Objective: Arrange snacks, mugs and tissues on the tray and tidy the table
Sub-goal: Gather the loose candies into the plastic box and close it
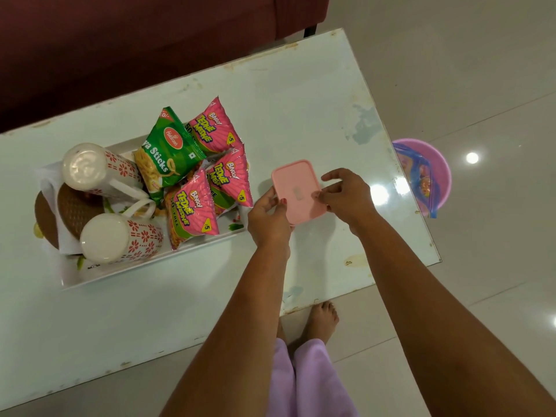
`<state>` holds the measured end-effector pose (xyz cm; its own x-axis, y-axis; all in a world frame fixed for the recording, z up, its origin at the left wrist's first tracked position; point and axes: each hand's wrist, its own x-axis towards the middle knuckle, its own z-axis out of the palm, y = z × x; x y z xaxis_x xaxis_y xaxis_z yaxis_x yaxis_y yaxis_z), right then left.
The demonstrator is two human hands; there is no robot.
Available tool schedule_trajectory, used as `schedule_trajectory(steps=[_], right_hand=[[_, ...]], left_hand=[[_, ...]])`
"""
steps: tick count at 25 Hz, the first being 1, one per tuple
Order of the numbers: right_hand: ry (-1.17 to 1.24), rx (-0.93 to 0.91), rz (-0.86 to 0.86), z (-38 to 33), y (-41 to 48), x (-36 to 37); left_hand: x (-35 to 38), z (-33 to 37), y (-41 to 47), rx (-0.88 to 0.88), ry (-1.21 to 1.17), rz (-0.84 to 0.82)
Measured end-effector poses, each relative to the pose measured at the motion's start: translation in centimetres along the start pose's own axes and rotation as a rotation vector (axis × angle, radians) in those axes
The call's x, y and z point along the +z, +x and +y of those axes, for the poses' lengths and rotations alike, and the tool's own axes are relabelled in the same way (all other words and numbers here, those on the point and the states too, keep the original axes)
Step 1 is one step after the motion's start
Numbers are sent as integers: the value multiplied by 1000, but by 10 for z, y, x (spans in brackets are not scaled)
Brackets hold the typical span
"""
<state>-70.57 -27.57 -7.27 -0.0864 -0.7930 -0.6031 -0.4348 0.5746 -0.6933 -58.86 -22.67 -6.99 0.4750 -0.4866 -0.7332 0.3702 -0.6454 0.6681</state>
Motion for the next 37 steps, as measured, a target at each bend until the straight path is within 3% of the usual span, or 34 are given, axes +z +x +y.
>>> schedule_trajectory(steps=[8,12,16,20,25,30,37], right_hand=[[-20,22,17,4,-2,3],[-29,12,0,2,-6,1],[-83,-75,26,-3,-1,14],[-177,-78,6,-19,10,23],[-318,-248,32,-52,40,35],[-82,-207,130,-44,49,56],[-51,-249,216,-40,49,62]], left_hand=[[3,-7,2,39,7,101],[0,-14,-5,10,-176,92],[0,-13,-6,-28,-406,101],[-5,-10,0,-53,-374,54],[-4,0,10,-96,-421,106],[3,-6,18,-87,-319,211],[9,-1,14,-79,-301,298]])
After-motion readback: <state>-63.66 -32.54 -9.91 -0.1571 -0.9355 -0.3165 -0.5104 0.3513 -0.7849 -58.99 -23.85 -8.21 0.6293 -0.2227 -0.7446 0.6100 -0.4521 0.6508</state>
